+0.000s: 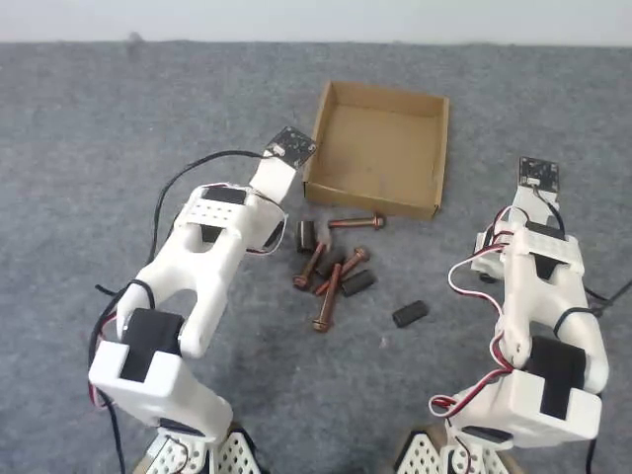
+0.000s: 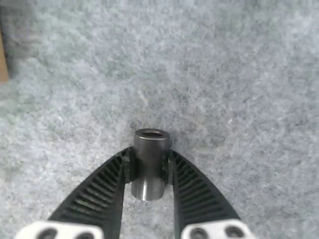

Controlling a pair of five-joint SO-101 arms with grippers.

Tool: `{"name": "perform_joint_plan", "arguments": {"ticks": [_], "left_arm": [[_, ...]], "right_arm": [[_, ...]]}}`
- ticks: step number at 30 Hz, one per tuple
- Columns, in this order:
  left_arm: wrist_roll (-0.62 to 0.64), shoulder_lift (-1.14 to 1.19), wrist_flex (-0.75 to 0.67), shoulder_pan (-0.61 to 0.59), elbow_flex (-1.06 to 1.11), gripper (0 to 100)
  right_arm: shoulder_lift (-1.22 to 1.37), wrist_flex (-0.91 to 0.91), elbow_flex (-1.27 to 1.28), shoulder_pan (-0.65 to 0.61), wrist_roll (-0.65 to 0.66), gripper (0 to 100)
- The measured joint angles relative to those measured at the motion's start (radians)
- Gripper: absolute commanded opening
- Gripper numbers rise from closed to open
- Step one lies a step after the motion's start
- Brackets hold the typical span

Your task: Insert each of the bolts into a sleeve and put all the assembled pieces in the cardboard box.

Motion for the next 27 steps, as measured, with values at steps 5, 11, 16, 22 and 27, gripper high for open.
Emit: {"name": "perform_joint_plan", "arguments": {"ticks": [5, 11, 16, 22, 27], "left_arm": [[-0.126, 0.0, -0.009, 0.0, -0.029, 16], [-0.319, 0.0, -0.011, 0.0, -0.035, 14], [-0.482, 0.0, 0.038, -0.008, -0.048, 14], [-0.528, 0.0, 0.129, -0.025, -0.157, 14], [-0.549, 0.0, 0.206, -0.069, -0.221, 14]], "right_arm": [[0.0, 0.0, 0.0, 0.0, 0.0, 0.6], [0.0, 0.0, 0.0, 0.0, 0.0, 0.6], [0.002, 0.0, -0.008, 0.0, 0.0, 0.6], [0.002, 0.0, -0.014, 0.0, 0.0, 0.6], [0.002, 0.0, -0.014, 0.002, 0.0, 0.6]]}}
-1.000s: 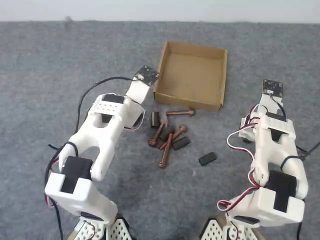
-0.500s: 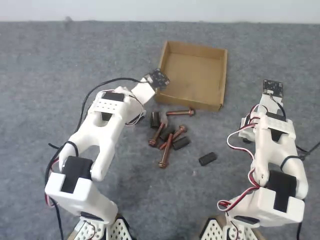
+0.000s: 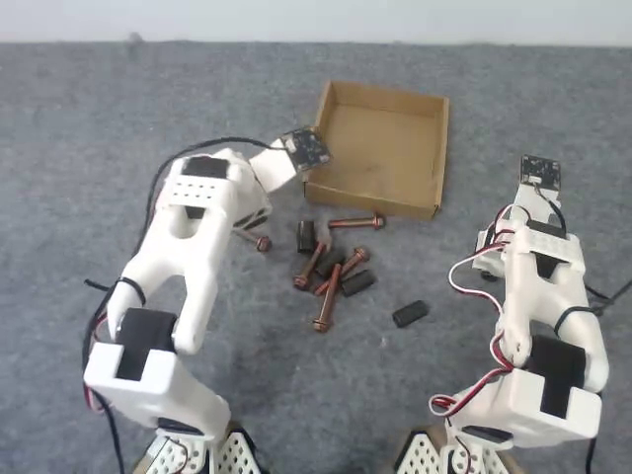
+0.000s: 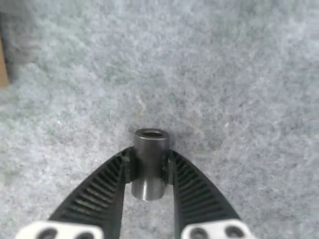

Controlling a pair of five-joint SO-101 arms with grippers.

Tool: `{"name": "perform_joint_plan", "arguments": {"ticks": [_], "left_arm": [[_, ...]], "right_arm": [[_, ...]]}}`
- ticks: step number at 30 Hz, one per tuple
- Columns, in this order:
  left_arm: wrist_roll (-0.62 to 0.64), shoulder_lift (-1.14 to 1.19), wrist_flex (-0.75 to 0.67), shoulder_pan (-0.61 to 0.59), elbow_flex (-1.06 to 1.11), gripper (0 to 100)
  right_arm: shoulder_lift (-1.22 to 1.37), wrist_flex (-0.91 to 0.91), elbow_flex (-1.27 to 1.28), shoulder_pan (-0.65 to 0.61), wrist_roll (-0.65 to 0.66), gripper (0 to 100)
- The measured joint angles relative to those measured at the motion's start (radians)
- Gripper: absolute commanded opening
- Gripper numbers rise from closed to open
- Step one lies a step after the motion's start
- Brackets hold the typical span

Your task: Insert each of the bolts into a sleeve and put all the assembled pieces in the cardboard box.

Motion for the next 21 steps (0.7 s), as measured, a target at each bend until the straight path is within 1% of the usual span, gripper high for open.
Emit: {"name": "perform_joint_plan", "arguments": {"ticks": [2, 5, 10, 13, 16, 19, 21], "left_arm": [[-0.048, 0.002, 0.031, -0.015, 0.0, 14], [-0.086, 0.003, 0.069, -0.023, 0.0, 14], [-0.147, 0.063, 0.091, -0.029, 0.0, 14], [-0.155, 0.14, 0.091, -0.029, 0.0, 14], [-0.155, 0.199, 0.083, -0.017, -0.052, 14], [-0.157, 0.238, 0.137, 0.0, -0.107, 14], [-0.16, 0.267, 0.15, 0.017, -0.132, 10]], "right_arm": [[0.0, 0.0, 0.0, 0.0, 0.0, 0.6], [0.0, 0.0, 0.0, 0.0, 0.0, 0.6], [0.0, 0.0, 0.0, 0.0, 0.0, 0.6], [0.0, 0.0, 0.0, 0.0, 0.0, 0.6], [0.0, 0.0, 0.0, 0.0, 0.0, 0.6], [0.0, 0.0, 0.0, 0.0, 0.0, 0.6], [0.0, 0.0, 0.0, 0.0, 0.0, 0.6]]}}
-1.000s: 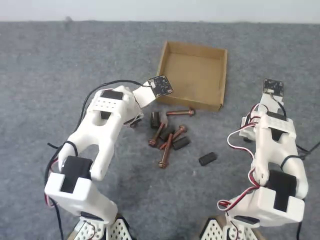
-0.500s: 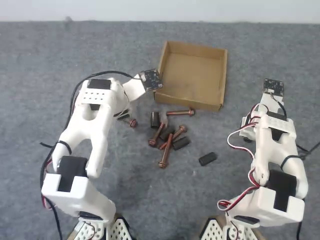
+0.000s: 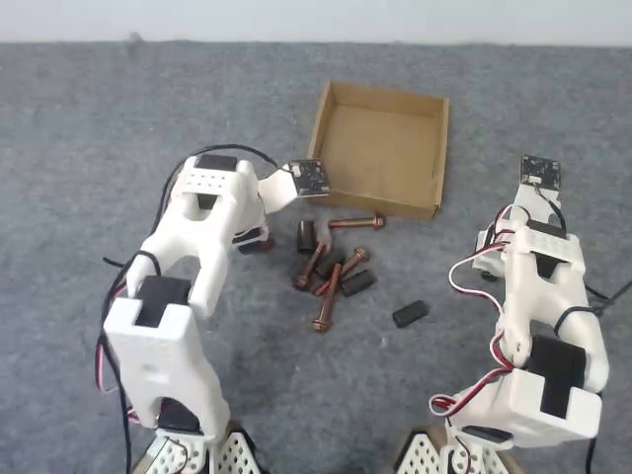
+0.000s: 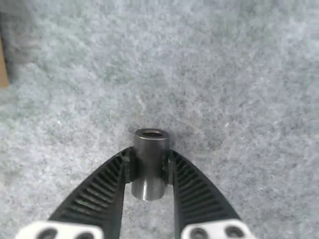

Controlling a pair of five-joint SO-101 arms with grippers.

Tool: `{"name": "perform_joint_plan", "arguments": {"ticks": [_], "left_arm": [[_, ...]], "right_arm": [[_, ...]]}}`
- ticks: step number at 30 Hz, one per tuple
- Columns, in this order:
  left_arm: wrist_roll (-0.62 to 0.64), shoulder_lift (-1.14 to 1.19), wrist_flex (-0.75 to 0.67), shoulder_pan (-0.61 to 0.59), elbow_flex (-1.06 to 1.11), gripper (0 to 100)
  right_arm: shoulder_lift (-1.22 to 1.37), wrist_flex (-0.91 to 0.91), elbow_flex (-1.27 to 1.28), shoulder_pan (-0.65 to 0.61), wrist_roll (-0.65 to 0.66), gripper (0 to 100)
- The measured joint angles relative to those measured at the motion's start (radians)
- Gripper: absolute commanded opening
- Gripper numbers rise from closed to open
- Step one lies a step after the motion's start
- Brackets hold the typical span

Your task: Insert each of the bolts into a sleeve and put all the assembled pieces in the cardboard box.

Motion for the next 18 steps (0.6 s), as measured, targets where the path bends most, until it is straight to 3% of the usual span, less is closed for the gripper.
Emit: {"name": "perform_joint_plan", "arguments": {"ticks": [4, 9, 13, 18], "left_arm": [[0.006, 0.041, 0.035, 0.014, -0.049, 2], [0.037, 0.071, 0.097, 0.023, -0.094, 1], [0.222, 0.072, 0.098, 0.025, -0.114, 1], [0.603, 0.072, 0.098, 0.037, -0.117, 1]], "right_arm": [[0.0, 0.0, 0.0, 0.0, 0.0, 0.6], [0.0, 0.0, 0.0, 0.0, 0.0, 0.6], [0.0, 0.0, 0.0, 0.0, 0.0, 0.6], [0.0, 0.0, 0.0, 0.0, 0.0, 0.6]]}}
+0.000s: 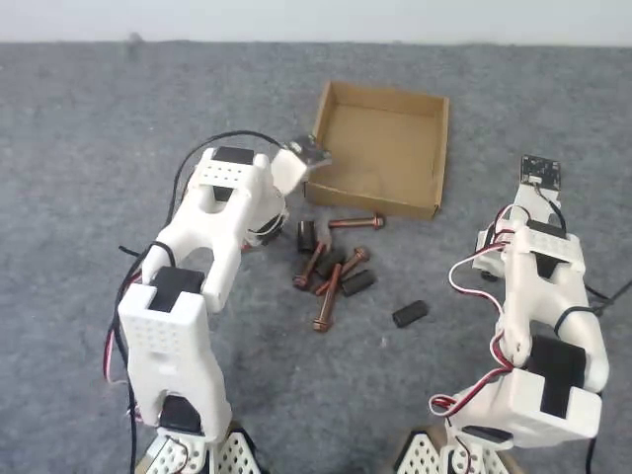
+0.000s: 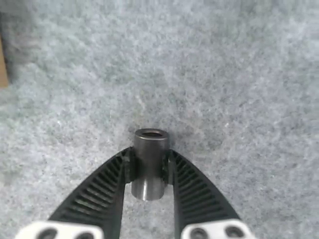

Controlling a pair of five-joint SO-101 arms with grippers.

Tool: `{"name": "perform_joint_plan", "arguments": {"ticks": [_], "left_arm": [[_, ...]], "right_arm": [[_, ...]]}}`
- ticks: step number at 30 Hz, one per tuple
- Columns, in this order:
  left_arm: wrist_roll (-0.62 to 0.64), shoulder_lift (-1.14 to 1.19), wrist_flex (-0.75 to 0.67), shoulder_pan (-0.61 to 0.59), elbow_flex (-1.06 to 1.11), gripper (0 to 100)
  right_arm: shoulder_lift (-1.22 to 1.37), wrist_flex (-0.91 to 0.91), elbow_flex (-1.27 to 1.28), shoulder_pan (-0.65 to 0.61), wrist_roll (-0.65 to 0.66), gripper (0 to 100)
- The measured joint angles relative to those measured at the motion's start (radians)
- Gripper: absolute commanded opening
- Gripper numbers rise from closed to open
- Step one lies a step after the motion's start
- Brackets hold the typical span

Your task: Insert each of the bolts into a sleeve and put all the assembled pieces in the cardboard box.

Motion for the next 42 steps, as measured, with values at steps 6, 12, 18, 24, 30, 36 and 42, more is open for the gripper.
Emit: {"name": "perform_joint_plan", "arguments": {"ticks": [6, 12, 18, 24, 30, 36, 42], "left_arm": [[0.4, 0.0, 0.031, -0.084, -0.003, 1], [0.502, 0.0, -0.005, -0.239, -0.003, 1], [0.528, -0.029, -0.057, -0.258, 0.051, 1], [0.528, -0.276, -0.302, -0.258, 0.381, 1], [0.526, -0.479, -0.399, -0.258, 0.597, 1], [0.528, -0.525, -0.405, -0.258, 0.646, 1], [0.528, -0.499, -0.407, -0.258, 0.641, 10]], "right_arm": [[0.0, 0.0, 0.0, 0.0, 0.0, 0.6], [0.0, 0.0, 0.0, 0.0, 0.0, 0.6], [0.0, 0.0, 0.0, 0.0, 0.0, 0.6], [0.0, 0.0, 0.0, 0.0, 0.0, 0.6], [0.0, 0.0, 0.0, 0.0, 0.0, 0.6], [0.0, 0.0, 0.0, 0.0, 0.0, 0.6], [0.0, 0.0, 0.0, 0.0, 0.0, 0.6]]}}
